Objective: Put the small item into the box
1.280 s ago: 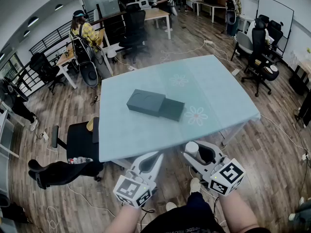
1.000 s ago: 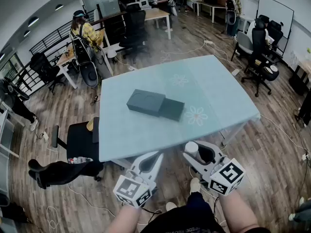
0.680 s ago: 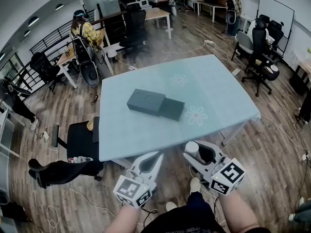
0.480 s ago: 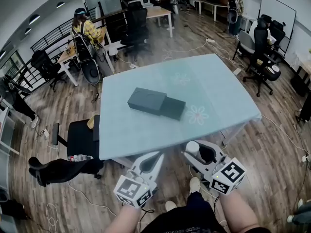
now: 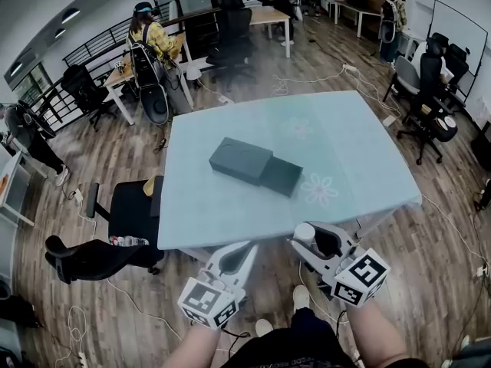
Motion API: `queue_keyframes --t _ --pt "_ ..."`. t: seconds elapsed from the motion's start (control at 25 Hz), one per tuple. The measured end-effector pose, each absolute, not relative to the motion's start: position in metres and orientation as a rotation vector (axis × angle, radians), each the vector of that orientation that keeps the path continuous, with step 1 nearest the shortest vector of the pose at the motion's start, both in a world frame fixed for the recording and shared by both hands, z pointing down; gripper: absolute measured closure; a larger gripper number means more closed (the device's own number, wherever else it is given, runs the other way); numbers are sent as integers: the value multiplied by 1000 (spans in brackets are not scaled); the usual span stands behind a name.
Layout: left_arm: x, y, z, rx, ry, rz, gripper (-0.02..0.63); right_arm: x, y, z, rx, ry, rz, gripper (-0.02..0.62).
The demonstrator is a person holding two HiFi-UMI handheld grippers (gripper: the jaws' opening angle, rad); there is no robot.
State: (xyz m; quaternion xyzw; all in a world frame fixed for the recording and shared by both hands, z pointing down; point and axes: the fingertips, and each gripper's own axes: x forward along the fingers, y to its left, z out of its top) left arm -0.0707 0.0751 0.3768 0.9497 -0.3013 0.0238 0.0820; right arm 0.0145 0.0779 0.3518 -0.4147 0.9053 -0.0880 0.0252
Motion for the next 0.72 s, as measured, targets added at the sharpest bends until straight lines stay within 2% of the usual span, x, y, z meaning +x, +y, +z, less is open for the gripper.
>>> queue_keyframes --t 0.72 --pt "-34 27 384 2761 -1056 50 572 47 9 363 -1112 2898 -319 400"
